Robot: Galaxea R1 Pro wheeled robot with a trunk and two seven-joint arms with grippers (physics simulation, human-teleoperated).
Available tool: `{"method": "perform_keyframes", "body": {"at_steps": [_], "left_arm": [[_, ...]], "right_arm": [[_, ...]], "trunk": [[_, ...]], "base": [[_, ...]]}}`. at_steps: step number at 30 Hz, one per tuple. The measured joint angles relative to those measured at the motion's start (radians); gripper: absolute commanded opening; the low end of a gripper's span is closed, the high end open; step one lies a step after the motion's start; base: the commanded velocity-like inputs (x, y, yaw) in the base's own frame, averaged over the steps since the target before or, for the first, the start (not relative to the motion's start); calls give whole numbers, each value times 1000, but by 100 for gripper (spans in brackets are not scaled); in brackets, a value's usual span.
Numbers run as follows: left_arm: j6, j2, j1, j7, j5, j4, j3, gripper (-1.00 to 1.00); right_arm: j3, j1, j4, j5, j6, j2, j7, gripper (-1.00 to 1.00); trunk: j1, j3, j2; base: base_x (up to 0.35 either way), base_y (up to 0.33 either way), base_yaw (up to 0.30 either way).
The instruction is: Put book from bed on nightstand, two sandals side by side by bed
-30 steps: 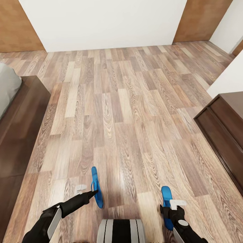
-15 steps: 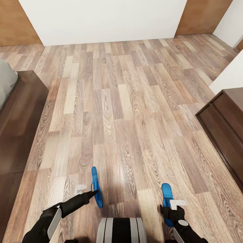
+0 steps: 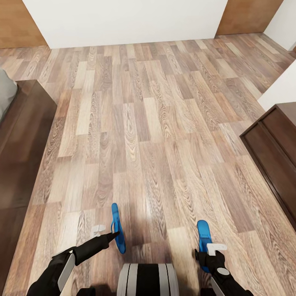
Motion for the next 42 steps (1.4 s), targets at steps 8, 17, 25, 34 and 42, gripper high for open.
{"method": "perform_keyframes", "body": {"at_steps": [8,17,25,34,42], "left_arm": [[0,0,0,0,0,0,1,-100],[0,0,0,0,0,0,2,-100],[0,0,0,-1,0,-1,1,-100],[0,0,0,0,0,-1,0,-100],[0,0,0,0,-1,0,0,-100]], "right_arm": [[1,0,0,0,0,0,0,100],[-2,0,0,2,0,0,0,-100],[-2,0,-1,1,0,0,1,-100],[-1,0,-1,2,0,0,1,-100],[-1,0,-1,1,0,0,2,-100]], "trunk": [[0,0,0],[0,0,0],[0,0,0],[-1,8,0],[-1,8,0]], "base": [[0,0,0],[0,0,0],[0,0,0],[0,0,0],[0,0,0]]}}
